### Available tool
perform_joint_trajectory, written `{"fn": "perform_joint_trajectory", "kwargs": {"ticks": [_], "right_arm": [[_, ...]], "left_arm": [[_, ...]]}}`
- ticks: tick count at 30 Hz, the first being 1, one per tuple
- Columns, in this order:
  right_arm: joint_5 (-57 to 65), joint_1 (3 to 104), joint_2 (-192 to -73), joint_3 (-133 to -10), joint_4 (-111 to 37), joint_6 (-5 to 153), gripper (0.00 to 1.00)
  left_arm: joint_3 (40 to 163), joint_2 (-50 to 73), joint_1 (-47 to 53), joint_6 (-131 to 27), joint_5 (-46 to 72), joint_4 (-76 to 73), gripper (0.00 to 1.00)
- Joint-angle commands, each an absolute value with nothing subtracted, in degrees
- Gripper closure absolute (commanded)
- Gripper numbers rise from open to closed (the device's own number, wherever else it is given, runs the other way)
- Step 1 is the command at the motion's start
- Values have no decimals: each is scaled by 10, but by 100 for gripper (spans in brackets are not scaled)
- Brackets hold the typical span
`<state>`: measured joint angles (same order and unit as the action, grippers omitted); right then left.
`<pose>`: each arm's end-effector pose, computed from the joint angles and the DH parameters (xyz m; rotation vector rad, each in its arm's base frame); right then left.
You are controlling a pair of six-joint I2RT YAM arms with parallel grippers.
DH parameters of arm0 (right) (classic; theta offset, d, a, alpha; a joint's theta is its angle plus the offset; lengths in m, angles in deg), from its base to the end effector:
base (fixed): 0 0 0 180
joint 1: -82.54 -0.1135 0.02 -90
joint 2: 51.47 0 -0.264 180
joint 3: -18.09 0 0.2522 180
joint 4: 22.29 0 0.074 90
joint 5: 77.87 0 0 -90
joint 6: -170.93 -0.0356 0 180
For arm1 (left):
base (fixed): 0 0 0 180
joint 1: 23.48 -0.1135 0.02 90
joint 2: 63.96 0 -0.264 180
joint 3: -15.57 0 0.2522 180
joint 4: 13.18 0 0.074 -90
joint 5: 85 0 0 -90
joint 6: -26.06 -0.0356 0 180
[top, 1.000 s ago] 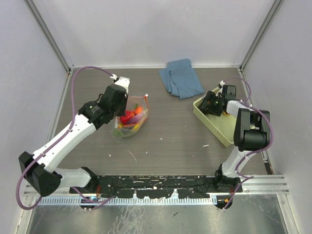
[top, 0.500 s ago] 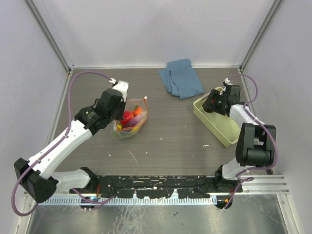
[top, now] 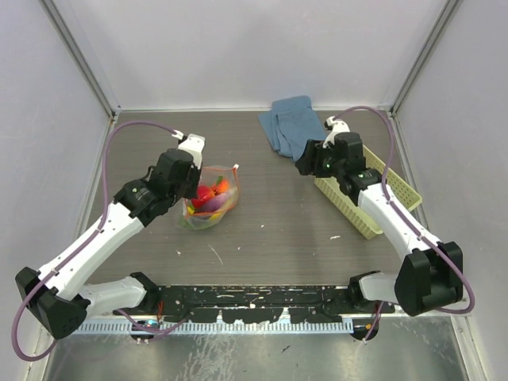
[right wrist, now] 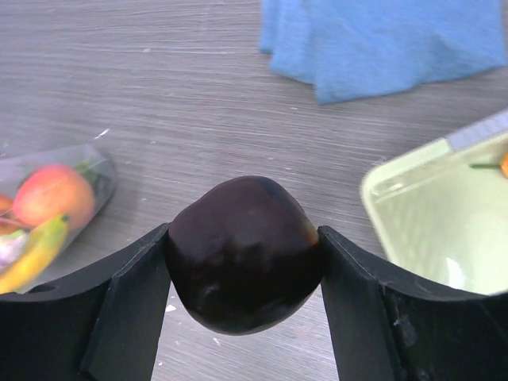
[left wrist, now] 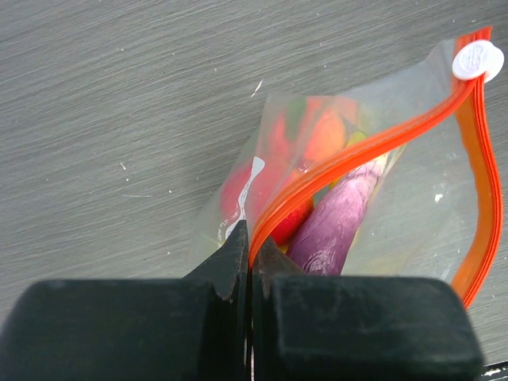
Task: Place the food in the zip-top bag and seal the zipper
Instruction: Pick up the fake fruit from the bin, then place the fake fruit in the zipper food storage bag.
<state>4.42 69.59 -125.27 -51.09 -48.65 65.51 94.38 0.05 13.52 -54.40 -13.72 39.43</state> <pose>0.2829 0.0700 0.2905 -0.0354 2.1365 0.4357 0.1932 -0.1312 0.3492 0.3472 2.1641 -0.0919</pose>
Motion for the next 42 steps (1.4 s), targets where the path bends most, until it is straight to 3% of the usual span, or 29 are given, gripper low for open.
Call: {"fn": "perform_joint_trajectory", "kwargs": {"ticks": [1, 24, 42], "right_arm": [[48, 651, -1220, -543, -466, 675, 56], [-82, 350, -1232, -545, -212, 705, 57], [-9, 326, -1379, -583, -158, 703, 55]], "left_arm": [[949, -26, 133, -552, -145, 360, 100], [950, -18, 133, -547, -115, 362, 100], [949, -25, 133, -544, -101, 362, 100]]}}
